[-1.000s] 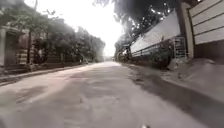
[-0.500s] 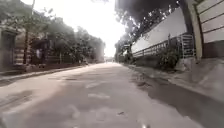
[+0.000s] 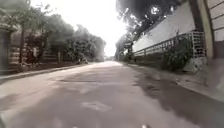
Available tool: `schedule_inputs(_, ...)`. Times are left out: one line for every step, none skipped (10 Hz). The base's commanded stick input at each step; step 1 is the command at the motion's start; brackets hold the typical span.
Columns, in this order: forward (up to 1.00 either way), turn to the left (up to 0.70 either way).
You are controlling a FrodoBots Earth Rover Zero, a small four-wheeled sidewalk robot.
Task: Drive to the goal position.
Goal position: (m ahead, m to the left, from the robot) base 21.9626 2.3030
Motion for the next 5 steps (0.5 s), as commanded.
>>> schedule_inputs(0.85, 0.00)
schedule_inputs(0.85, 0.01)
schedule_inputs(0.85, 0.04)
schedule_inputs(0.85, 0.03)
schedule_inputs(0.85, -0.34)
